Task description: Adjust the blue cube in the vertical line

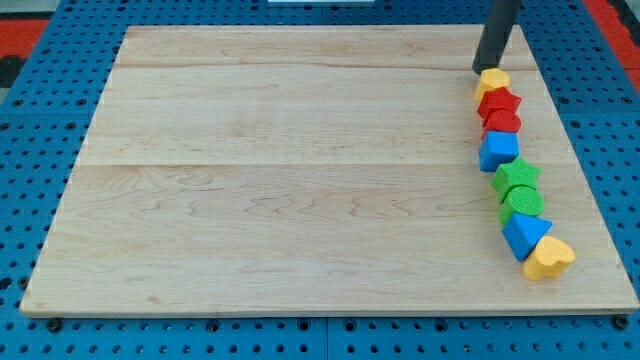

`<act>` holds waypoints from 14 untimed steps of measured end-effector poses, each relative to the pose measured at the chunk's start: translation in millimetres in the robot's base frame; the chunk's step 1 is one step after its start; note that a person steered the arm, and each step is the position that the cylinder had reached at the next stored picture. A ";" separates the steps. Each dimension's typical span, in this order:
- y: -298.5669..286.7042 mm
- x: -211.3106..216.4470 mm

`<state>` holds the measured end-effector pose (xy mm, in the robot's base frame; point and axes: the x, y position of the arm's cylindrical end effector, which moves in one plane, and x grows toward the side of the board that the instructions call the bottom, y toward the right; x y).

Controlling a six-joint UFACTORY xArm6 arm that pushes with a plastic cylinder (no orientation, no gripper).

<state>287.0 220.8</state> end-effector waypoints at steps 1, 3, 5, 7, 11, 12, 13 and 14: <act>-1.6 -10.3; -136.9 -20.4; -241.9 43.2; -204.1 115.3; -71.7 151.8; -65.7 152.4; -54.3 152.4; -52.1 152.4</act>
<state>439.4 168.8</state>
